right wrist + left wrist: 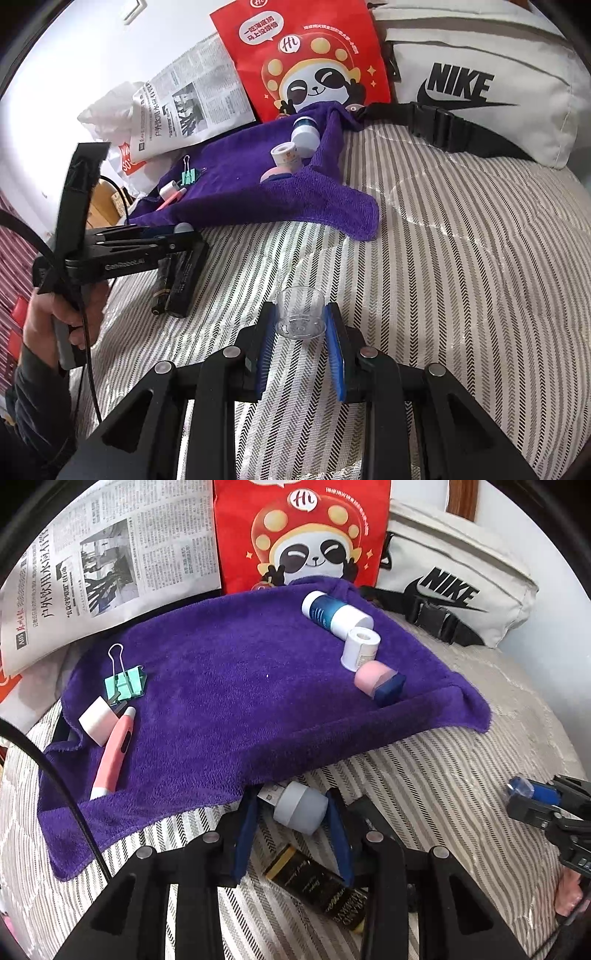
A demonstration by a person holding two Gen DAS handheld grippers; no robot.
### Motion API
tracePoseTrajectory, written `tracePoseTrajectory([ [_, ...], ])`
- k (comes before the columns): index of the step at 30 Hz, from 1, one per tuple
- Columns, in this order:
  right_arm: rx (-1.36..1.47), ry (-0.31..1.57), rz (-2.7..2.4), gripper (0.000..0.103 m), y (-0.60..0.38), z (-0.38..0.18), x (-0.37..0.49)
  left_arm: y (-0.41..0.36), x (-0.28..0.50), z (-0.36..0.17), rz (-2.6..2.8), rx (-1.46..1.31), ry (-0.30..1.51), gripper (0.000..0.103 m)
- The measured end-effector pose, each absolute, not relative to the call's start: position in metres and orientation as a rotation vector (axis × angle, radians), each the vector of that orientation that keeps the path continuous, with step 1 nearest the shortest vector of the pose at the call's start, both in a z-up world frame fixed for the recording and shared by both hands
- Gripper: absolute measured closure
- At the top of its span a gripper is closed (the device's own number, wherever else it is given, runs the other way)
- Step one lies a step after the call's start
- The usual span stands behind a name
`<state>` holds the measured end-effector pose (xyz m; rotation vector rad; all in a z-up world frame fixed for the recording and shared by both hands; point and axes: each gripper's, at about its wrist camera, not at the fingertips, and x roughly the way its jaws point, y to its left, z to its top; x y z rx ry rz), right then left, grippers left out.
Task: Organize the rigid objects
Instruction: 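Carry the cup and USB drive over the towel while the right gripper releases the cup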
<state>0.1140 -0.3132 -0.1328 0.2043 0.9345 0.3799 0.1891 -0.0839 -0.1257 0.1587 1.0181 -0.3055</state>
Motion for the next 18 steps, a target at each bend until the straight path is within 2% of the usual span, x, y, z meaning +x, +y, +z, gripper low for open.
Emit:
tracePoseTrajectory([
  [7,0.184,0.938,0.409,0.076,-0.303,-0.125,0.112,-0.075,0.176,-0.118,-0.310,0.158,1.008,0.068],
  [18,0.116,0.888,0.447,0.076,-0.287,-0.083,0.123,-0.033,0.162,-0.098,-0.311,0.045,0.959,0.068],
])
